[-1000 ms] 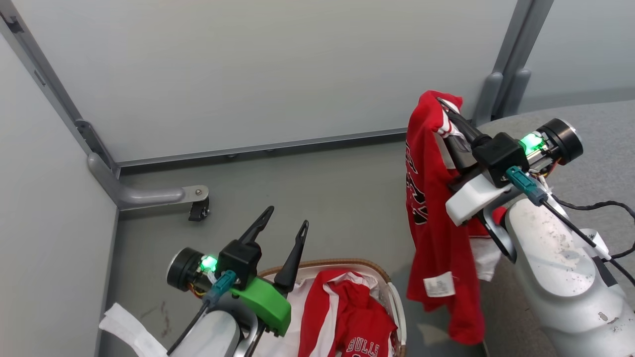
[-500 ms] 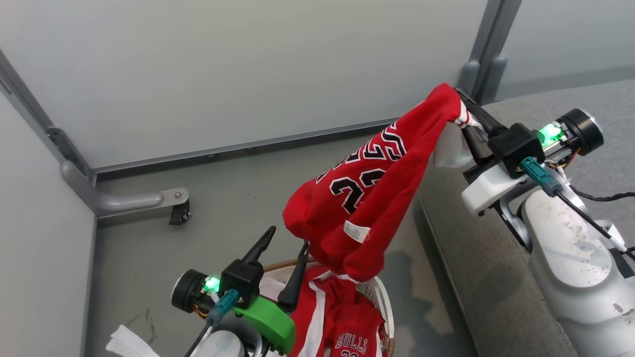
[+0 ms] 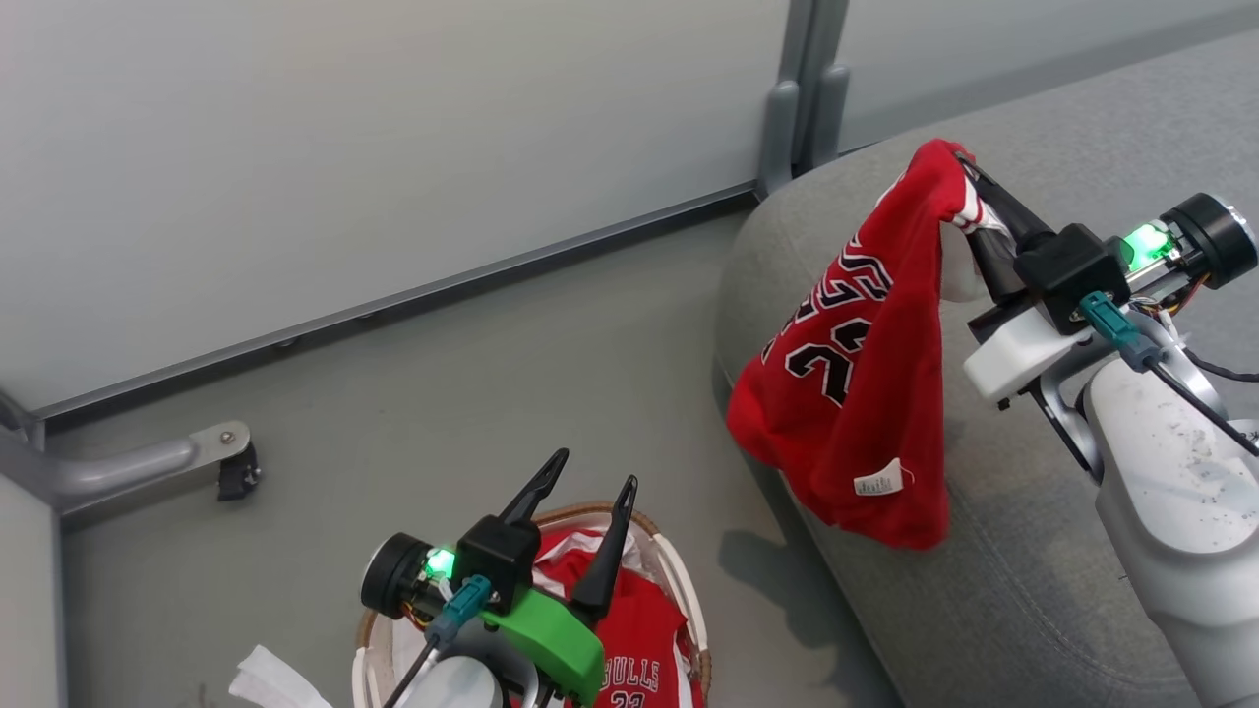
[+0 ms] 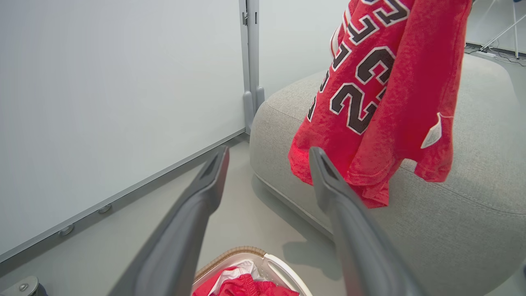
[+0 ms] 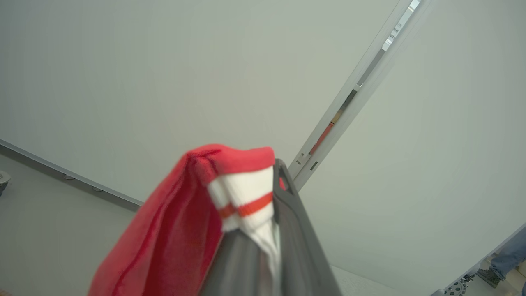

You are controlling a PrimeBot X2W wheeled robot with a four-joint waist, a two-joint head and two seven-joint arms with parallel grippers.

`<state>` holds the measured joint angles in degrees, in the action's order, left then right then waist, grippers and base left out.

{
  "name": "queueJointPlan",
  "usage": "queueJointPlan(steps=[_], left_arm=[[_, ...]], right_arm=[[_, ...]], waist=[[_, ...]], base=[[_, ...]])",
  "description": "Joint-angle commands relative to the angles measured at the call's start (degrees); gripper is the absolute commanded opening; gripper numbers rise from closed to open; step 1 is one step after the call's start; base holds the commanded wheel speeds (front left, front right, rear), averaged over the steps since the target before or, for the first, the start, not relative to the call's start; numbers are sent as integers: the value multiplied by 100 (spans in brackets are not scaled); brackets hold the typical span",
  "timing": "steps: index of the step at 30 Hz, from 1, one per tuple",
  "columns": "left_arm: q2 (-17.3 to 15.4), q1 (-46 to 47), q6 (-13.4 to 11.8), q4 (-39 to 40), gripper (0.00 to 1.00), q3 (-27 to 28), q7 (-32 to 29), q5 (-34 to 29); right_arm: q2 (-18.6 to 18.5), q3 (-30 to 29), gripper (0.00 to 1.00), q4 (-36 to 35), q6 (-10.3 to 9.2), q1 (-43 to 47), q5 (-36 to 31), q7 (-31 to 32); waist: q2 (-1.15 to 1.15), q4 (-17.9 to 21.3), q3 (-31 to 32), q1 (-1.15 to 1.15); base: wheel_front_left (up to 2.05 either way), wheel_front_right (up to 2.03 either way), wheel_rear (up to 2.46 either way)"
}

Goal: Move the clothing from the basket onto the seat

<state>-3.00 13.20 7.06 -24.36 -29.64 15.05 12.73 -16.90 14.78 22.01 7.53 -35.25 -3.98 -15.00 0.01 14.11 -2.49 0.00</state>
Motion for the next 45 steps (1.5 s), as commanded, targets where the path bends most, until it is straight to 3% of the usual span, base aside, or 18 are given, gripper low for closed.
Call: queueJointPlan(steps=[1, 12, 18, 25, 31, 45], left_arm=[[-5, -50, 18, 18, 100, 3, 20, -50], [1, 208, 45, 117, 100, -68, 20, -119], [-1, 402, 44, 189, 100, -44, 20, -247], [-112, 636, 50, 465, 100, -4, 19, -452], [-167, 899, 50, 680, 100, 22, 13, -562], [-307, 1308, 47, 770, 100, 33, 13, -772]], right_arm=[[-34, 15, 0, 31, -8, -73, 28, -28], [31, -283, 0, 497, -8, -770, 108, -29], [-400, -754, 0, 728, -9, -1701, -85, -29], [-1020, -1751, 0, 686, -8, -2967, -279, 187], [-1194, -2204, 0, 667, -8, -3153, -545, 428], [-423, -3240, 0, 1871, -8, -2051, -1092, -4]], waist=[[-1, 394, -138, 0], [-1, 562, -609, 0], [-1, 307, -1063, 0], [-1, -14, -1711, 0], [-1, -279, -2300, 0], [-1, -452, -3287, 0]], base=[[0, 0, 0], [0, 0, 0], [0, 0, 0], [0, 0, 0], [0, 0, 0], [0, 0, 0]])
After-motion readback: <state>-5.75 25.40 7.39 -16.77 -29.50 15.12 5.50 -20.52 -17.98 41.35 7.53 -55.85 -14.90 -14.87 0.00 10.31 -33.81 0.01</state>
